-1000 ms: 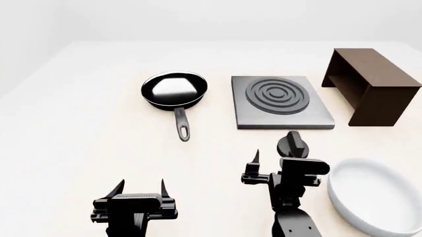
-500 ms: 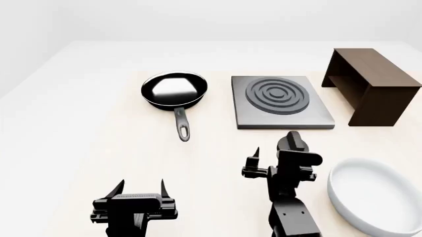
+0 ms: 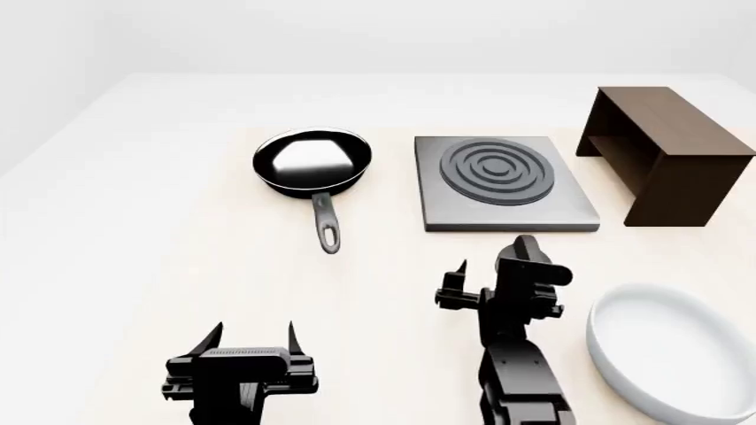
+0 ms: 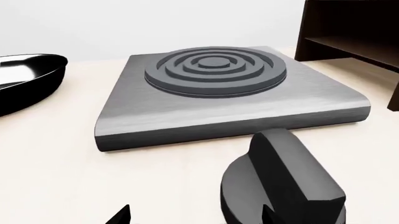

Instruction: Turn on the stove.

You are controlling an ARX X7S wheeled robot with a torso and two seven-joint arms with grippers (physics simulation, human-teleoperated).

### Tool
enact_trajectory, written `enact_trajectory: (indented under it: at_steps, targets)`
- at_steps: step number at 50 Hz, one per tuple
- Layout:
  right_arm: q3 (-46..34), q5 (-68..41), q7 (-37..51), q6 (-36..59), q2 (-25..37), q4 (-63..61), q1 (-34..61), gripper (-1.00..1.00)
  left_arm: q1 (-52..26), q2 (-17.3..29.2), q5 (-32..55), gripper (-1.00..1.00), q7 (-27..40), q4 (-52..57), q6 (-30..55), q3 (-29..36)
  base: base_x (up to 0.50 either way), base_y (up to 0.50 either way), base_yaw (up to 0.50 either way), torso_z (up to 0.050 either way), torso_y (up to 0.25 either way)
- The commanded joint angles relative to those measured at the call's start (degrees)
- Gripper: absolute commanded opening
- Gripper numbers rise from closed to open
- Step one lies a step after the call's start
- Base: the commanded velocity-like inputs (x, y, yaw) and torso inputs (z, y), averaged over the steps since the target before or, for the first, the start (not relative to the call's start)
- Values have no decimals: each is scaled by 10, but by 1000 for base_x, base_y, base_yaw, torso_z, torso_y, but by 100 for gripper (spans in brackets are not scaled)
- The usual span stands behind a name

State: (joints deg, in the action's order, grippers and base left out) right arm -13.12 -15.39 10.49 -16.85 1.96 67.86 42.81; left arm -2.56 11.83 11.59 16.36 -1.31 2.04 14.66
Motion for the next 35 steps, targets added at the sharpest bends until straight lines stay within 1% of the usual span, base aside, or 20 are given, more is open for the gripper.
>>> enact_trajectory:
  at_steps: [1, 19, 27, 35]
  targets:
    - [21, 10, -14, -17, -15, 71, 32, 100, 5, -3, -2, 100, -11, 7, -14, -4, 0, 0, 0, 0, 0]
    - [35, 23, -9, 4, -18, 71, 45, 100, 4, 0, 3, 100, -7, 5, -17, 0, 0, 0, 0, 0, 0]
    - [5, 6, -1, 5, -19, 71, 46, 100, 4, 1, 4, 100, -5, 7, -16, 2, 0, 0, 0, 0, 0]
    - [2, 5, 6, 16, -19, 71, 52, 100, 5, 3, 6, 100, -4, 8, -16, 4, 0, 0, 0, 0, 0]
